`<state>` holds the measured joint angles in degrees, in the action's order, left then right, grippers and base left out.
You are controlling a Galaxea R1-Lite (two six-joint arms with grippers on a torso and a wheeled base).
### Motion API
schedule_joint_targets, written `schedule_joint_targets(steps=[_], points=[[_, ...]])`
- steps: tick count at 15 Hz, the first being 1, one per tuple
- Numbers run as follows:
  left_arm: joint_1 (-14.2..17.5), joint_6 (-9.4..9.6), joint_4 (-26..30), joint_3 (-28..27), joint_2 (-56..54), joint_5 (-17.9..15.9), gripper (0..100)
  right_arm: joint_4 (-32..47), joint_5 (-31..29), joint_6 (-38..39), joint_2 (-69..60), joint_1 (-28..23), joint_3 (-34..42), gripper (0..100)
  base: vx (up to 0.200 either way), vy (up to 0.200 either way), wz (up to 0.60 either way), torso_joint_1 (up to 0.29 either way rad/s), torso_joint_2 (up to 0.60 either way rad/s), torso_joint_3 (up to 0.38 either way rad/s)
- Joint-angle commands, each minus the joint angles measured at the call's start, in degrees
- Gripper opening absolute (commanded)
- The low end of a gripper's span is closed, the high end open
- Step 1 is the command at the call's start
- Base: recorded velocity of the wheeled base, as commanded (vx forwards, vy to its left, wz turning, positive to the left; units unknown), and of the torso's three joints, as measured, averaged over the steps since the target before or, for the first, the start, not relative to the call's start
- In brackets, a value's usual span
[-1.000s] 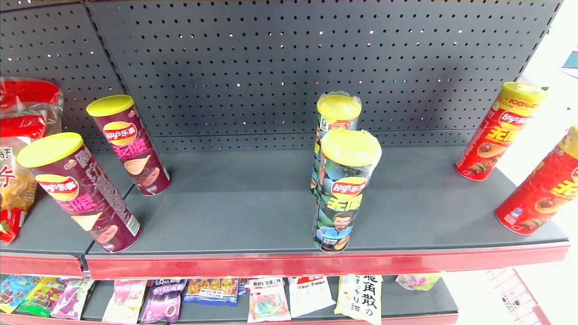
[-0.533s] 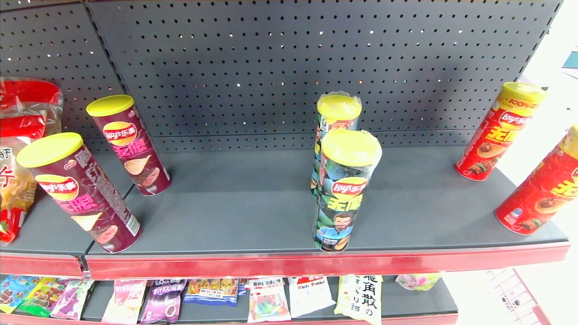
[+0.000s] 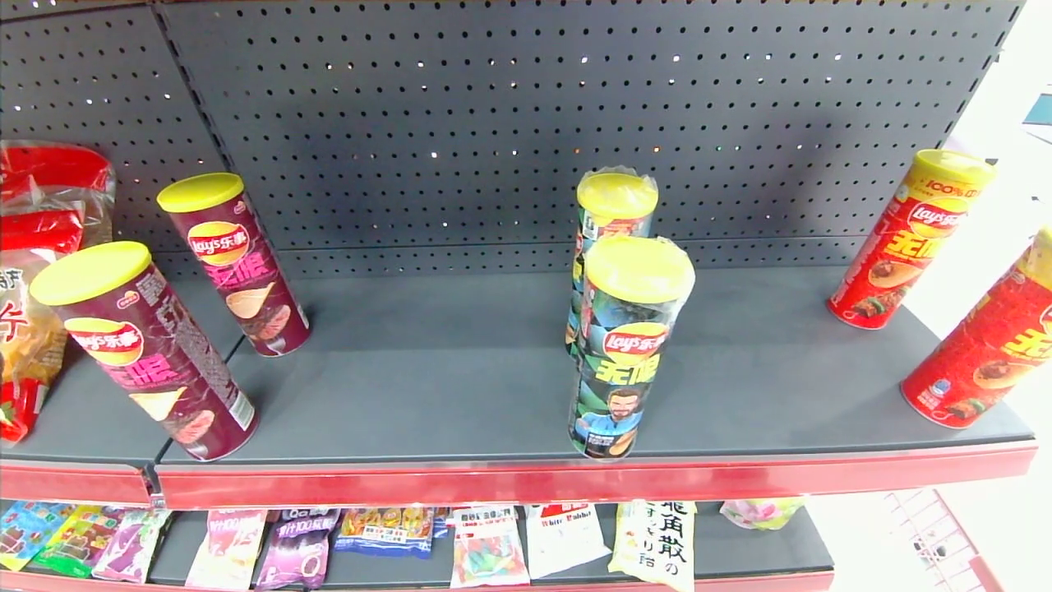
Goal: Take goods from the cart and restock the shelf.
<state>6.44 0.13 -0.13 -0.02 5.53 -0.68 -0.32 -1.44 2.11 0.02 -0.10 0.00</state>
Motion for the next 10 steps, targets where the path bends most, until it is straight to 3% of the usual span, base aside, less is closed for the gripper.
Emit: schedule_joint_targets(steps=[1, 4, 8, 9, 10], points=[[-13.7, 1.18, -0.1, 0.0, -0.3, -1.3, 100, 0.0, 0.0, 0.1, 0.0, 0.0, 0.0, 100, 0.000, 0.000, 0.00, 0.000, 0.00, 0.000], [-13.6, 1.36, -0.1, 0.0, -0.3, 1.4, 100, 0.0, 0.0, -0.1, 0.0, 0.0, 0.0, 100, 0.000, 0.000, 0.00, 0.000, 0.00, 0.000], [-13.4, 1.01, 0.0, 0.0, 2.5, 1.7, 100, 0.1, 0.0, -0.9, 0.0, 0.0, 0.0, 100, 0.000, 0.000, 0.00, 0.000, 0.00, 0.000], [-12.4, 0.92, 0.0, 0.0, 2.0, 1.7, 100, 0.1, 0.0, -1.2, 0.0, 0.0, 0.0, 100, 0.000, 0.000, 0.00, 0.000, 0.00, 0.000], [-6.0, 0.48, 0.0, 0.0, -0.5, 1.7, 100, 0.1, 0.1, -1.7, 0.0, 0.0, 0.0, 100, 0.000, 0.000, 0.00, 0.000, 0.00, 0.000]])
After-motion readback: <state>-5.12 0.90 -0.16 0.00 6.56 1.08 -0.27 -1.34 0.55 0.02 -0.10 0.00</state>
